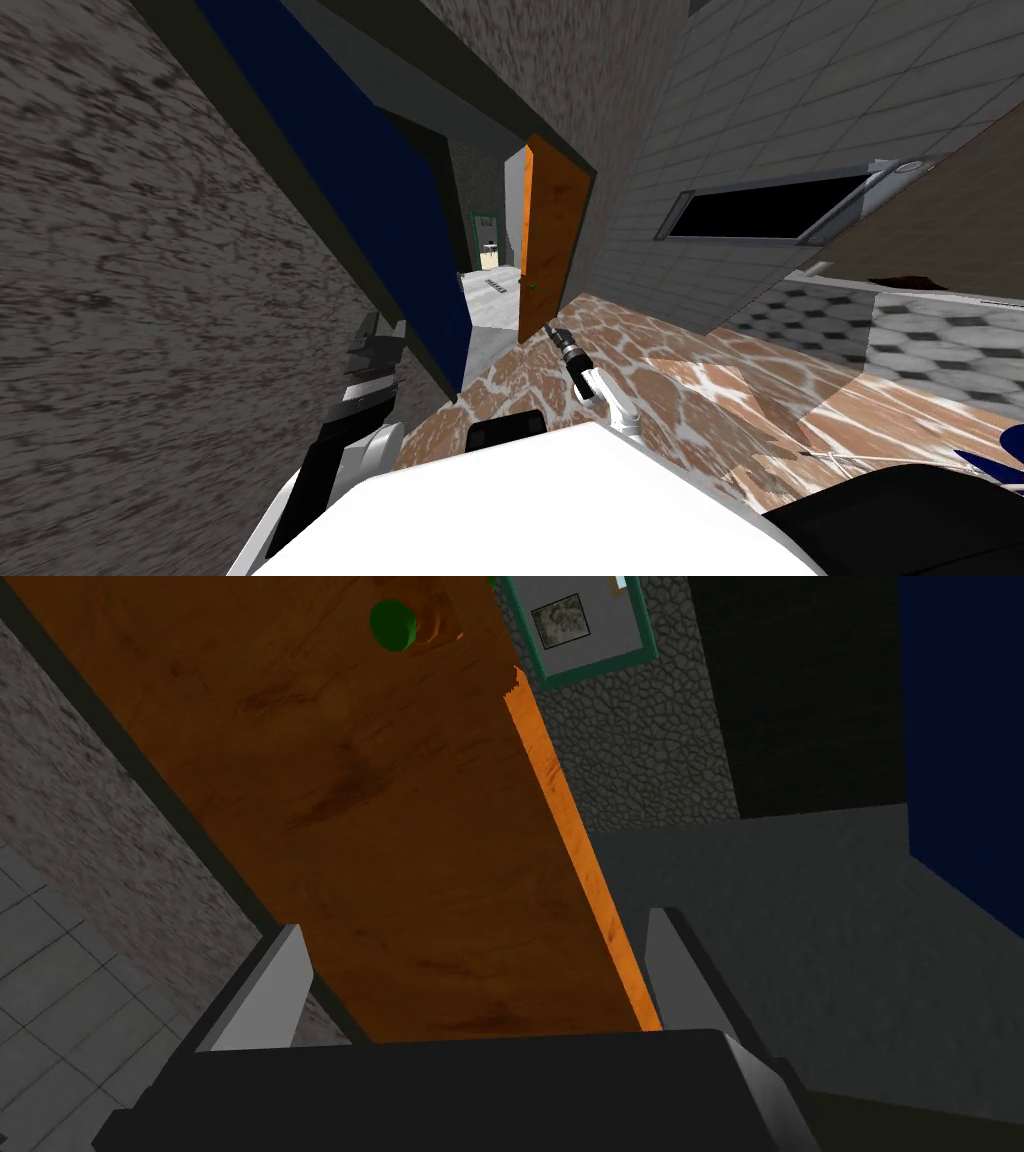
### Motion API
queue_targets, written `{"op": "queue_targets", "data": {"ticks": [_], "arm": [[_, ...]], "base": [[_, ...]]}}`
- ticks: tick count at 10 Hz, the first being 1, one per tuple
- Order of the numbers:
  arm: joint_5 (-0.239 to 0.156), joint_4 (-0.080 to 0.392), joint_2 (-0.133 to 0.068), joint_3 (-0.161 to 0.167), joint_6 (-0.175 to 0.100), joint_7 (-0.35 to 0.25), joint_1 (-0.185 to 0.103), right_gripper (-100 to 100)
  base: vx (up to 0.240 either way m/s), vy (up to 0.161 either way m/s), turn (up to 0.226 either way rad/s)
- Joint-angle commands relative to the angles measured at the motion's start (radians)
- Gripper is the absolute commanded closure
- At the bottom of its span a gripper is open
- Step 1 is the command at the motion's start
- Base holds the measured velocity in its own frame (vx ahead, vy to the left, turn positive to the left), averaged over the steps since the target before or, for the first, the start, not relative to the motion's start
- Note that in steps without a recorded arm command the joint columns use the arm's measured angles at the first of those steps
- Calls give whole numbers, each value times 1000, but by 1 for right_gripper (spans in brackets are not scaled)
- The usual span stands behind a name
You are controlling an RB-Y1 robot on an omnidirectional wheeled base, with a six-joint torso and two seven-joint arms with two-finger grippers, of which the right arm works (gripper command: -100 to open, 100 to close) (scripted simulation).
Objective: Push the door open
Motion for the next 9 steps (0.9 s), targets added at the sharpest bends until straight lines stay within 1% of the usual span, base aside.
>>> {"op": "queue_targets", "data": {"ticks": [1, 2, 3, 4, 5, 6, 7, 8, 9], "arm": [[50, 24, -18, 5, 25, 3, -12, -100], [81, 42, -25, 8, 40, 8, -20, -100], [96, 42, -25, 8, 40, 8, -20, -100], [133, 61, -32, 10, 54, 12, -28, -100], [162, 79, -40, 13, 68, 17, -37, -100], [175, 79, -40, 13, 68, 17, -37, -100], [214, 97, -47, 15, 83, 21, -45, -100], [241, 116, -54, 18, 97, 26, -53, -100], [253, 116, -54, 18, 97, 26, -53, -100]], "base": [[40, -91, 212], [59, -118, 234], [37, -93, 45], [9, -80, 86], [19, -85, 216], [23, -74, 80], [25, -79, 116], [23, -112, 209], [21, -86, 84]]}}
